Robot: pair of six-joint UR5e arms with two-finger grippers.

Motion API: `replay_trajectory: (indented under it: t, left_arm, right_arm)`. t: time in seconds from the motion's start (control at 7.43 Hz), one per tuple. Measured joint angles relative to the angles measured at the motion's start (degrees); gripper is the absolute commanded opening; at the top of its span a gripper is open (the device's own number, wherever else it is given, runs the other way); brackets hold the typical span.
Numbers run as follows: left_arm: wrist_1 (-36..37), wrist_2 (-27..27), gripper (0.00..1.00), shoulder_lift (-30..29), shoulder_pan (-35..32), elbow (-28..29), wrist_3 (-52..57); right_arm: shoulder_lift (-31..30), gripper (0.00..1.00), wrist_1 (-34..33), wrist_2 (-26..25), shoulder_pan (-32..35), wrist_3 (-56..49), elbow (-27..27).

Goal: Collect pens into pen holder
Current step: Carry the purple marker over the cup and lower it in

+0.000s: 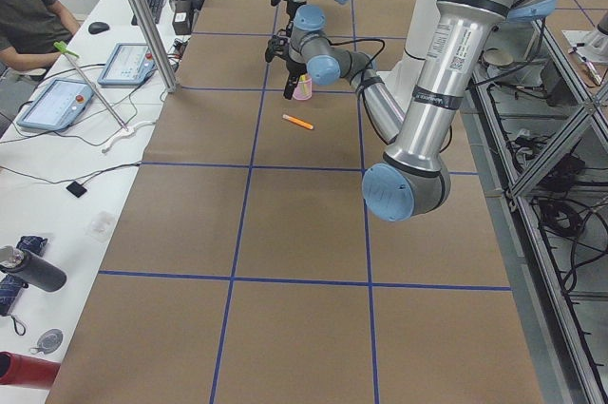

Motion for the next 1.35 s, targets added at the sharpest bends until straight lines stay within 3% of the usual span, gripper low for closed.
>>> replay_trajectory:
  t: [0.27,0.54,1.21,1.35]
  left_arm:
    - [-0.2,0.0,0.99,1.5,0.0,-0.5,0.0]
    - [-0.2,0.0,0.99,1.9,0.0,-0.4,0.0]
    - [-0.3,-0.1,0.99,2.0,0.2,0.1,0.0]
    - [-0.3,-0.1,0.99,2.0,0.2,0.3,0.0]
  right_arm:
    - [3.6,0.0,-0.1,-13.2,-5.5,1.9,1.9]
    - [6.5,0.0,-0.1,-21.9,-8.6,2.3,1.8]
    - [10.1,0.0,-0.2,-27.9,-13.0,2.0,-3.3]
    - [10.1,0.36,-0.2,-28.2,-13.3,1.5,-3.5]
